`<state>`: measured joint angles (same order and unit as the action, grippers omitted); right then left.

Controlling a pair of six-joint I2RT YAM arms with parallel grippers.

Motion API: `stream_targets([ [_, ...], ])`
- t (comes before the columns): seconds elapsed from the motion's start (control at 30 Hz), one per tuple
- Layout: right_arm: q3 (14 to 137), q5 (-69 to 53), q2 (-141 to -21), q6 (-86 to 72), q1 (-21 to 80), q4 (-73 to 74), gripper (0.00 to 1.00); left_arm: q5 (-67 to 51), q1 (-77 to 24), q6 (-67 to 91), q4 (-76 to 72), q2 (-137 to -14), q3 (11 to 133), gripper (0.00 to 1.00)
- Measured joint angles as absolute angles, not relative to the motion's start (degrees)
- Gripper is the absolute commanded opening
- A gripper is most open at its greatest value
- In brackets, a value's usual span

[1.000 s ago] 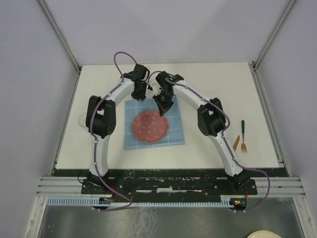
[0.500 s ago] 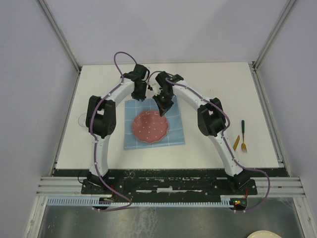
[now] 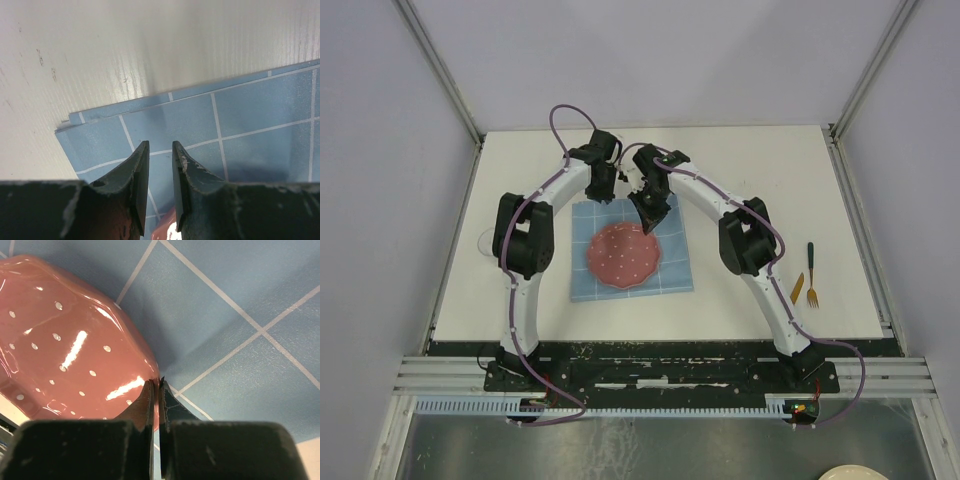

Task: Set the dinner table for one person
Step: Place the plate on the napkin.

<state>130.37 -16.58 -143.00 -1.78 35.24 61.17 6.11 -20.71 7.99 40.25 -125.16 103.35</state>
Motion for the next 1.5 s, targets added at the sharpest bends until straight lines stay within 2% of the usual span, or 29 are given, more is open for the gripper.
stream_targets([
  [0.27, 129.6, -15.7, -142.3, -1.7, 35.0, 60.8, 0.02, 6.2, -20.9, 8.0, 40.1, -124.6, 103.1, 0.4],
  [0.7, 129.5, -13.4, -140.6, -0.2, 33.8, 60.4, 0.02, 8.0, -21.6, 7.9, 40.0, -119.8, 103.0, 0.41],
  [1.5, 132.7, -13.4, -142.5, -1.2, 33.9, 61.2, 0.02, 8.6, -22.0, 8.0, 40.1, -118.4, 102.2, 0.41],
])
